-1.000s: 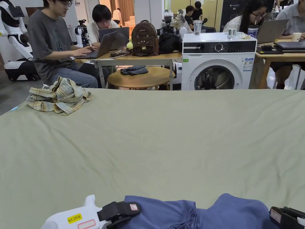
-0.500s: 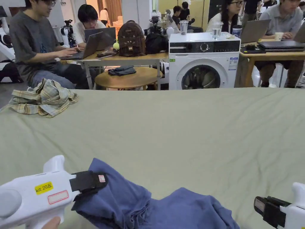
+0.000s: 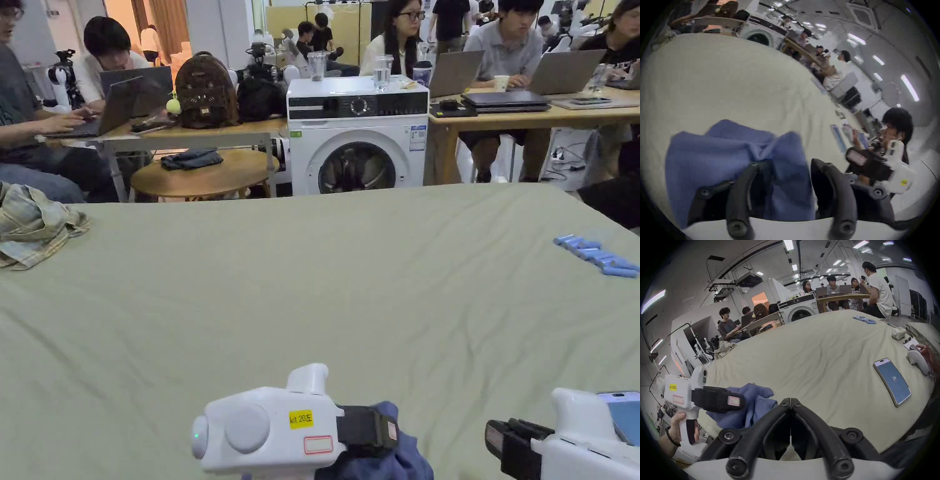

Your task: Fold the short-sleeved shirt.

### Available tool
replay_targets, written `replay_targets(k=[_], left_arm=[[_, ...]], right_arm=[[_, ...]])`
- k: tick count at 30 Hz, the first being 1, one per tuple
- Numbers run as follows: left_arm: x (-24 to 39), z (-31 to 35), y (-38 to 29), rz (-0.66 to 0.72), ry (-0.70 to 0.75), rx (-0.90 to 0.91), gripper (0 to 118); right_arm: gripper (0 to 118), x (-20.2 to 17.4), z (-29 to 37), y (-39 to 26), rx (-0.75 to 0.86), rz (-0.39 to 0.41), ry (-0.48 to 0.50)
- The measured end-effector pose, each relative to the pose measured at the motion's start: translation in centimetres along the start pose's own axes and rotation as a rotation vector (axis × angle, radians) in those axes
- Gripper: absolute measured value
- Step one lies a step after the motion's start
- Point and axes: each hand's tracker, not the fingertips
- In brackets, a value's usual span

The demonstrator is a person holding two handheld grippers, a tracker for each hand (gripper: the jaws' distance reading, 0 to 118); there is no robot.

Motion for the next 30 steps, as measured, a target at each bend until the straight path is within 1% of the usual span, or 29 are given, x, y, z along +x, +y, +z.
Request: replay_targets(k=[2,3,4,5,6,7,8,9,11,12,13,14,17,19,20,21,22,23,25,27,28,29,30], left_arm=[[-0.6,1.3,0.2,0.008,-0.101,0.056,49],[-1.0,1.9,0.3,0.027,-0.106,0.083,49],[-1.4,2.3,0.3,0.048,-0.08,0.113,48],[-1.8,2.3,0.2,0.069,-0.041,0.136,38],[-1.8,1.9,0.5,0.075,-0.012,0.108,5],[-2.0,1.1,0.2,0.069,-0.008,0.074,0],[-2.2,0.0,-0.5,0.057,0.014,0.033,0],[-2.2,-1.7,-1.1,0.031,0.007,-0.025,0],[-2.3,-4.5,-2.4,-0.002,0.079,-0.126,0],[-2.4,-5.1,-3.0,-0.006,0.104,-0.116,0],[-1.9,-4.8,-3.3,-0.001,0.07,-0.084,0],[-1.3,-4.4,-3.2,0.003,0.068,-0.06,0],[-1.2,-3.0,-2.1,0.018,0.048,-0.048,0],[-1.3,-0.6,-1.5,0.021,0.022,0.041,0],[-1.7,0.9,-1.0,0.035,0.011,0.078,6],[-2.4,2.6,-0.5,0.05,-0.016,0.112,29],[-3.4,3.6,0.0,0.065,-0.024,0.143,44],[-4.2,5.3,0.4,0.073,-0.026,0.173,50],[-6.1,8.1,0.8,0.073,-0.004,0.19,50],[-8.5,10.3,0.9,0.087,0.026,0.2,50],[-9.4,11.1,0.8,0.101,0.046,0.202,50],[-10.4,11.7,0.7,0.123,0.067,0.199,50],[-11.9,12.2,0.4,0.147,0.076,0.194,50]], right_arm=[[0,0.8,-0.2,0.0,-0.002,-0.026,0.003],[0,1.0,-0.1,0.0,0.002,-0.035,0.003],[0,1.1,-0.1,0.0,0.004,-0.038,0.003],[0,1.1,-0.1,0.0,0.005,-0.039,0.002],[0,1.0,-0.1,0.1,0.007,-0.038,0.001],[0,1.0,-0.1,0.1,0.009,-0.037,0.001],[0,0.9,-0.2,0.1,0.009,-0.038,0.005],[0,0.5,-0.2,0.0,0.006,-0.04,0.013],[0,0.0,-0.4,-0.2,-0.004,-0.033,0.022],[0,-0.4,-0.6,-0.4,-0.011,-0.025,0.025],[0,-0.8,-0.7,-0.5,-0.021,-0.015,0.03],[0,-1.2,-0.9,-0.6,-0.032,-0.004,0.037],[0,-2.3,-1.8,-1.0,-0.062,0.019,0.053],[0,-3.2,-2.4,-1.2,-0.081,0.03,0.074],[0,-3.7,-2.8,-1.3,-0.093,0.038,0.09],[0,-4.3,-3.4,-1.3,-0.113,0.052,0.109],[0,-4.9,-3.9,-1.3,-0.131,0.065,0.125],[0,-5.6,-4.7,-1.3,-0.15,0.076,0.137],[0,-6.8,-6.3,-1.3,-0.198,0.096,0.177],[0,-7.8,-8.3,-1.5,-0.247,0.118,0.174],[0,-8.1,-9.3,-1.7,-0.292,0.134,0.135],[0,-8.2,-10.6,-1.9,-0.353,0.16,0.074],[0,-8.1,-11.7,-2.4,-0.403,0.182,0.063]])
